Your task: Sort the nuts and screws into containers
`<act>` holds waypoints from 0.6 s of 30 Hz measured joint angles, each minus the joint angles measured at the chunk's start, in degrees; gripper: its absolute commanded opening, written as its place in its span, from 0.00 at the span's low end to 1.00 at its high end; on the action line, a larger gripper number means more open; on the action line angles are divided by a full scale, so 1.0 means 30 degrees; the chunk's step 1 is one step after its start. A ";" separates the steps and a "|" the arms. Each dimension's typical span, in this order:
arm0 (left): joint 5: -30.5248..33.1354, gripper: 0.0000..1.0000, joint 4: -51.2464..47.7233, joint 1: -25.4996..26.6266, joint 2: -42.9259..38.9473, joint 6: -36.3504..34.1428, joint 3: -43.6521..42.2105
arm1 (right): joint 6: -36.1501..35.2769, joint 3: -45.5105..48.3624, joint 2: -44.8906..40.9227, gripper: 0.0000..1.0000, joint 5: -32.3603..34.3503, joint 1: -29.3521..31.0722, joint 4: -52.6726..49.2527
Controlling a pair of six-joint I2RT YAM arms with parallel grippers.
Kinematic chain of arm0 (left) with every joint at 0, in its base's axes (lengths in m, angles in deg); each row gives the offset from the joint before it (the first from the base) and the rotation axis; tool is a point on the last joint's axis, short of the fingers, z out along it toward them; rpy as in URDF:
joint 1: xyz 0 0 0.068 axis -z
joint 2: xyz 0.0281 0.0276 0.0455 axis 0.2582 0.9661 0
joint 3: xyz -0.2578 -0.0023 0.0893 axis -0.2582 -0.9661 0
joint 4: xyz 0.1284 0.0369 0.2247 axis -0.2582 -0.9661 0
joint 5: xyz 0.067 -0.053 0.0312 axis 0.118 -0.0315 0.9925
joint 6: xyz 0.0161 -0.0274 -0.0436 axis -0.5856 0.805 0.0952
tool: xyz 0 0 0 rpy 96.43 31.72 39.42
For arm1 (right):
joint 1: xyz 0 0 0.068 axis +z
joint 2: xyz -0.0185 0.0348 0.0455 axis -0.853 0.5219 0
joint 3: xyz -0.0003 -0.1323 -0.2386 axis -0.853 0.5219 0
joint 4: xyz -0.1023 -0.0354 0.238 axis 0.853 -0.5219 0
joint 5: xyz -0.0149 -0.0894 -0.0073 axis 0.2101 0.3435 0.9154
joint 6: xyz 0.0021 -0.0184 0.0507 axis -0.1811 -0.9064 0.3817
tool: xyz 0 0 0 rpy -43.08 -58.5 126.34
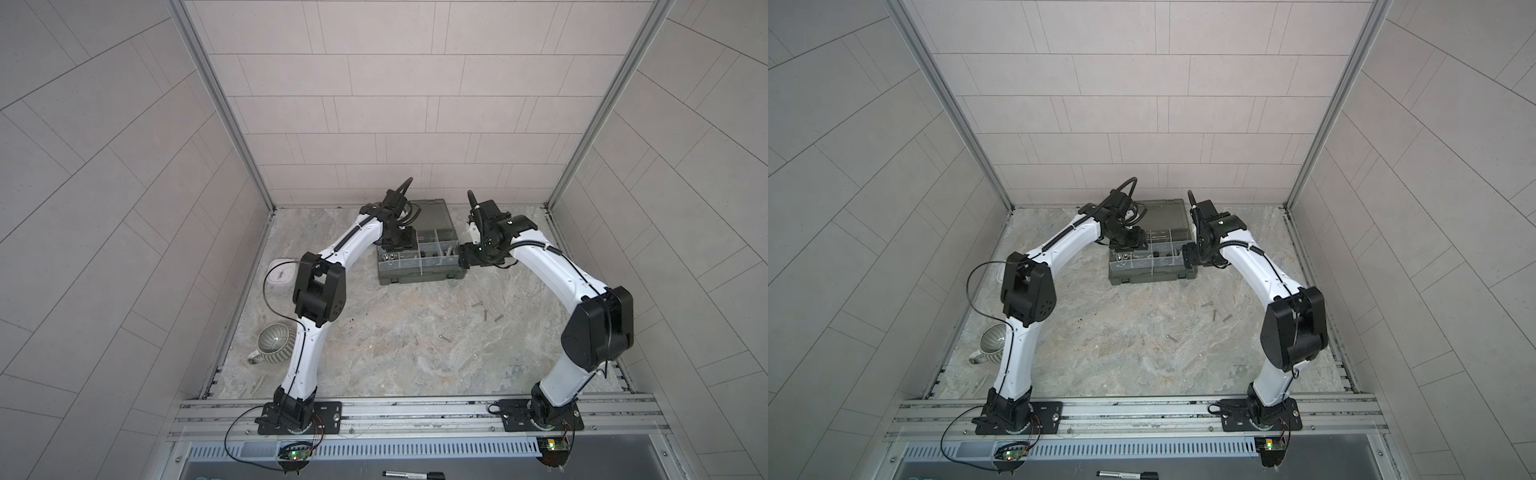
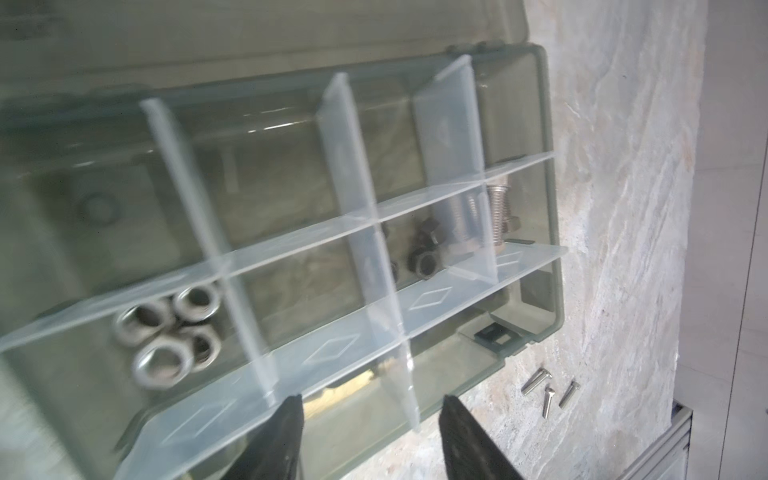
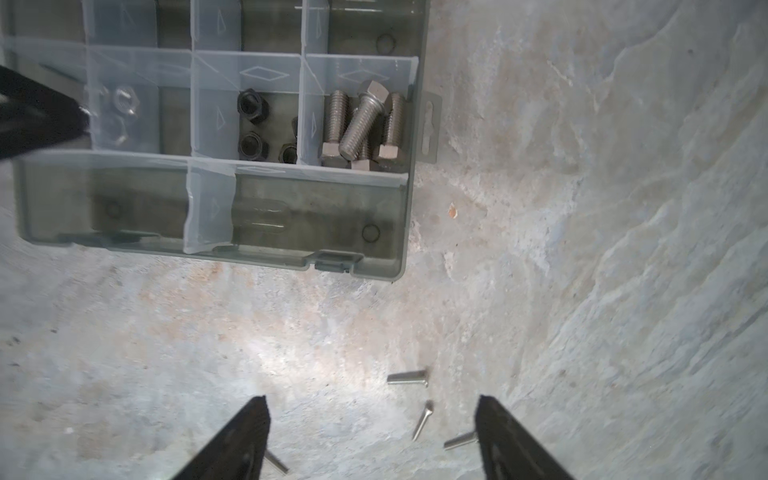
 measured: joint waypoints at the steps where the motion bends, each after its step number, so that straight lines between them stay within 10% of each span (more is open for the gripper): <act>1: 0.0291 0.54 -0.0095 -0.0255 -0.0627 -0.0109 -0.0801 | 0.0197 -0.0437 0.0685 0.42 0.0036 -0.0087 -0.0124; 18: 0.2120 0.54 -0.0058 -0.0794 -0.2535 -0.1355 -0.6907 | 0.1523 -0.2018 0.5027 0.42 0.0000 -0.0707 0.0058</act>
